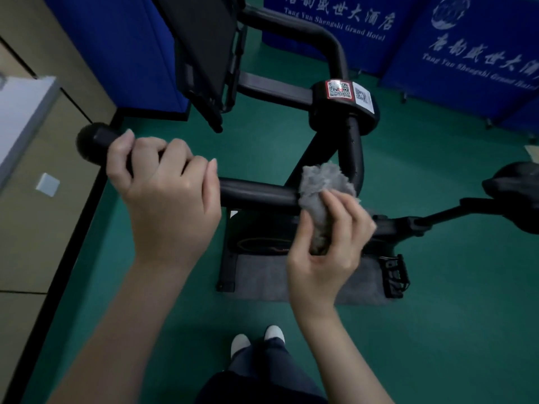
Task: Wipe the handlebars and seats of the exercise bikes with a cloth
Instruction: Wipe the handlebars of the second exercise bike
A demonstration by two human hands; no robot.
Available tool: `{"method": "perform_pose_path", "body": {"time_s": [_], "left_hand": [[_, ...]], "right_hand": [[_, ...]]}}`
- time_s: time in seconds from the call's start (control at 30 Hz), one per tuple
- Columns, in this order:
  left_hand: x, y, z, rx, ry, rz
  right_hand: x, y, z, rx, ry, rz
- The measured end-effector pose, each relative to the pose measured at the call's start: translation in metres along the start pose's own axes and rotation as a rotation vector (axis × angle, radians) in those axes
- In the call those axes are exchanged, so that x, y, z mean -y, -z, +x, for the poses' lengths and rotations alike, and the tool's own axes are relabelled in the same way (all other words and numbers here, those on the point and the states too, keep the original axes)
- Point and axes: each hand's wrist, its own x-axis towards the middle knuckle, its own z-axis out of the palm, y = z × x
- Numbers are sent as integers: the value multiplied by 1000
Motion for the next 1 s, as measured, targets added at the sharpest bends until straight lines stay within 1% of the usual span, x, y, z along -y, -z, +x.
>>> {"method": "perform_pose_path", "body": {"time_s": [0.17,0.23,0.3,0.43,0.5,0.57,0.63,0.73,0.8,0.83,0.9,1.0], "left_hand": [[1,0,-1,21,-7,14],[2,0,-1,26,-14,14],[3,-1,-2,25,-19,9],[3,-1,-2,13,-15,1],[3,-1,-2,21,-17,-1],[4,1,-2,33,-19,2],[4,1,-2,39,-24,12],[5,2,-2,55,-25,5],[5,3,-2,63,-25,6],[5,4,-2,69,-28,10],[5,5,-2,85,-37,14],[9,9,-2,113,-77,1]], "right_hand": [[25,-23,-16,94,79,101],[18,-19,-13,120,123,88],[3,-7,-8,92,126,47],[-12,6,-3,-37,-53,-16],[-3,6,-6,-48,-145,16],[11,10,-14,-23,-281,121],[26,21,-27,43,-515,291],[42,32,-44,153,-1010,624],[40,25,-42,113,-1344,867],[38,20,-37,73,-1456,972],[38,6,-24,49,-1543,1145],[49,-13,-14,184,-1544,1369]]}}
